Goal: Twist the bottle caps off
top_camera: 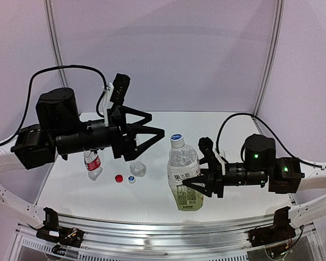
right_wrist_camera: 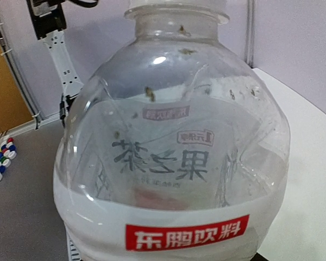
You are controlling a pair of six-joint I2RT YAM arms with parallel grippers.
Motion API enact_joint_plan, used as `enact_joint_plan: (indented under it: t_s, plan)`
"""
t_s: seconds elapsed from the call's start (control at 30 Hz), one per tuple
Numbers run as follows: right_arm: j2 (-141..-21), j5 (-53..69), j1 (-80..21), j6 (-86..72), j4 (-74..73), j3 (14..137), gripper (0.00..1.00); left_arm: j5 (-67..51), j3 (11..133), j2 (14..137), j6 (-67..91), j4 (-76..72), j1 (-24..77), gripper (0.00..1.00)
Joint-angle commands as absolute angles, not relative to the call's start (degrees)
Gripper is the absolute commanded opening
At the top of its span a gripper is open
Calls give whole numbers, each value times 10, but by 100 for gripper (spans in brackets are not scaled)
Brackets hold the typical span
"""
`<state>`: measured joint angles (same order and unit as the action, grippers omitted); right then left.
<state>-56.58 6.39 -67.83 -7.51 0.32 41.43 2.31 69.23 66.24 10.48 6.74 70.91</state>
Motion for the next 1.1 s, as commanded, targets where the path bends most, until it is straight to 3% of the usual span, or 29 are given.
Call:
enact_joint_plan:
  t_s: [0.0, 0.2, 0.6, 0.7, 0.93, 1.07]
  plan:
    - [-559, 177, -682, -75, 30, 430, 26, -129, 666, 642, 73, 59, 669, 84]
    - [-566, 243, -681, -76, 36, 432, 26, -214, 679, 659, 72, 52, 659, 80]
    - [-571, 247, -682, -78, 29, 437, 25, -228, 728, 729, 52, 74, 680, 68]
    - [-572, 246, -682, -78, 27, 438, 25, -219, 732, 735, 52, 72, 685, 60]
    - [-571, 245, -682, -78, 28, 439, 25, -201, 734, 740, 55, 84, 688, 28]
    - [-570, 236, -682, -77, 26, 438, 24, -162, 733, 742, 71, 86, 693, 20]
